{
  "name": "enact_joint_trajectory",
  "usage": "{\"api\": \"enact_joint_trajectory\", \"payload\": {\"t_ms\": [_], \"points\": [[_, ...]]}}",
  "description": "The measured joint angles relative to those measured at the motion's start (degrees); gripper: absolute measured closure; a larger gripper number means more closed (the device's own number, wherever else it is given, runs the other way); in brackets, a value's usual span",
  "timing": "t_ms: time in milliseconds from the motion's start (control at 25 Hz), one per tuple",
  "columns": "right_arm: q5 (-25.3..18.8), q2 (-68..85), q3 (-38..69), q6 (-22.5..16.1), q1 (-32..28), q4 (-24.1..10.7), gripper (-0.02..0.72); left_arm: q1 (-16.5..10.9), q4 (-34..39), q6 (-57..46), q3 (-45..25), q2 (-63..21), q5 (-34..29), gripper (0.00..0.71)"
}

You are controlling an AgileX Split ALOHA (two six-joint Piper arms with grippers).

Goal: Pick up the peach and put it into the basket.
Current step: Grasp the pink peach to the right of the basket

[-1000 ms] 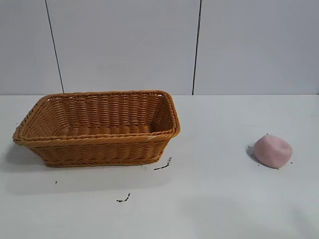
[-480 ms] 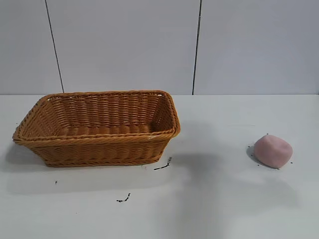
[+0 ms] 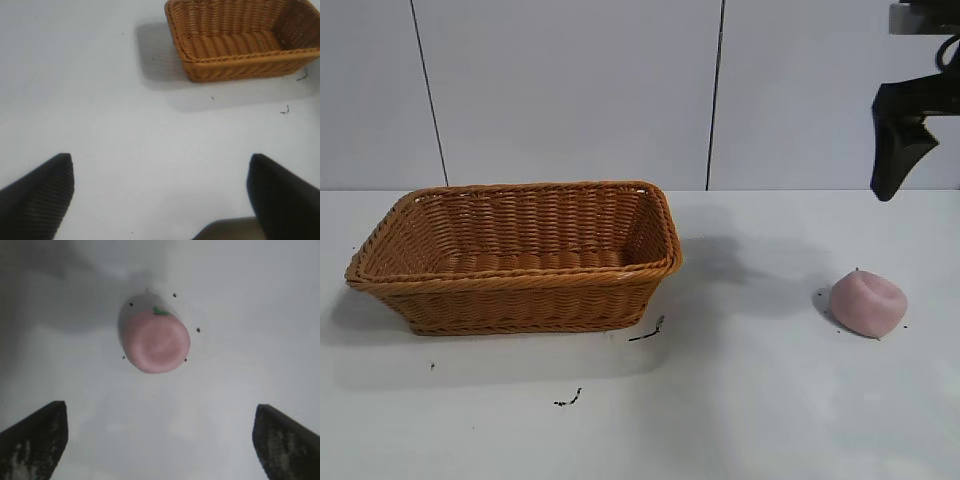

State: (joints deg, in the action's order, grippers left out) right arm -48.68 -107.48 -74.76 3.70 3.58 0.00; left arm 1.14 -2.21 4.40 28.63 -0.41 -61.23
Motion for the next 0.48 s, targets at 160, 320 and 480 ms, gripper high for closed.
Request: {"api": "enact_joint_trajectory", "payload": {"t_ms": [160,320,480], "points": [[2.8,-5.4,0.0,0.0,0.0,0.0,0.014,0.0,0.0,0.0,0.0,0.0,0.0,0.018],[5.3,-9.9,0.0,0.0,0.0,0.5,0.014,0.0,0.0,0.0,0.0,0.0,0.0,0.018],[7.1,-12.2,0.0,0.0,0.0,0.9,0.014,0.0,0.0,0.0,0.0,0.0,0.0,0.018]]}}
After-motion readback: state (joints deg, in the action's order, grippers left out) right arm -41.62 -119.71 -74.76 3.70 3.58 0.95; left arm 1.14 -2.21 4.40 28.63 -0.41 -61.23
